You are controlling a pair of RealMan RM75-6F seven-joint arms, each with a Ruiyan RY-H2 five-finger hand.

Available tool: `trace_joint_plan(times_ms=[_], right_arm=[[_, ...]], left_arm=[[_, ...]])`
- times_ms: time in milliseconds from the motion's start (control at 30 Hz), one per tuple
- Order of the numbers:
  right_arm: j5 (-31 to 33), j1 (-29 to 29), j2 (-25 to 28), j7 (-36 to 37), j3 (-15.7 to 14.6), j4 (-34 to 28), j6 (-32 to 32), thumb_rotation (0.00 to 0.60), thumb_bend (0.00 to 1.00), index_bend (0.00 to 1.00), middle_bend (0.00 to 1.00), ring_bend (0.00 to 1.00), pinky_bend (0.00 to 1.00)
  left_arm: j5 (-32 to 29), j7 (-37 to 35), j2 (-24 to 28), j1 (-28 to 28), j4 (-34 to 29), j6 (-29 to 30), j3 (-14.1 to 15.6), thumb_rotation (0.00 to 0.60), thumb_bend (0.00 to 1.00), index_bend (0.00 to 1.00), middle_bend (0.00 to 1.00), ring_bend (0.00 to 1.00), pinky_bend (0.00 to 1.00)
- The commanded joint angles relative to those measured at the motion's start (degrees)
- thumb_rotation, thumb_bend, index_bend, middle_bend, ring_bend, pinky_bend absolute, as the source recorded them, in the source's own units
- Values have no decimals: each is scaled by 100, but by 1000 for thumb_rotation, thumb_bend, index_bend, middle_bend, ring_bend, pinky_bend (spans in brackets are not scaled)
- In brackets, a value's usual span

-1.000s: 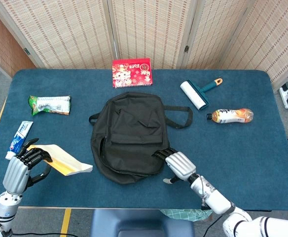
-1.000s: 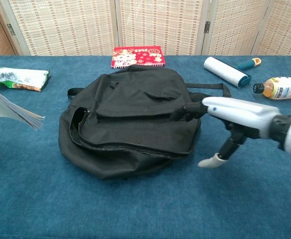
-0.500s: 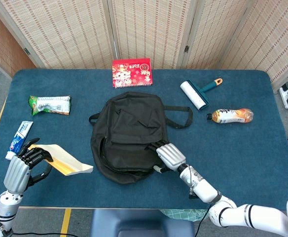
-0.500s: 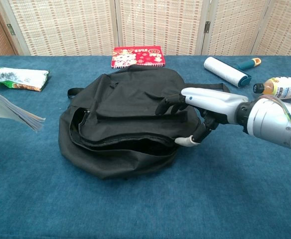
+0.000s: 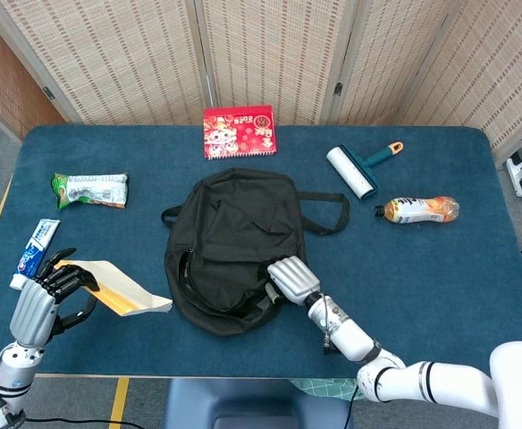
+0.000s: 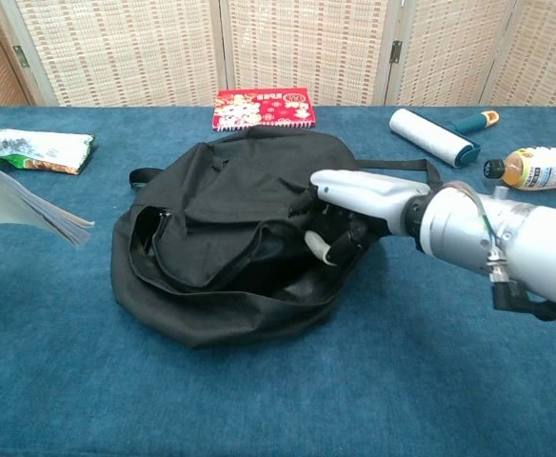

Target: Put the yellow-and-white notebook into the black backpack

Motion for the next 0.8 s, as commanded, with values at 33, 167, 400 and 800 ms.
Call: trace_joint_plan(times_ms=[33, 167, 400, 800], right_arm=[[394, 165, -112, -71, 298, 0, 139, 600, 754, 715, 448, 374, 330], [956, 317, -218, -6, 718, -56, 357, 600, 782, 742, 470, 395, 330], [1880, 572, -493, 173, 1324, -56, 712, 600, 788, 749, 476, 402, 330], [2151, 1053, -1117, 756, 2062, 239, 1305, 600, 788, 745, 473, 403, 355]], left_arm=[[105, -47, 53, -54, -36, 56, 4, 600, 521, 705, 581, 476, 236], [290, -189, 163, -179, -226, 152, -15, 600, 521, 705, 583, 476, 245], [676, -281, 256, -429, -686, 223, -2, 600, 521, 705, 587, 477, 258], [1067, -285, -262, -1097, -1114, -361, -7, 600, 520, 705, 593, 483, 265]])
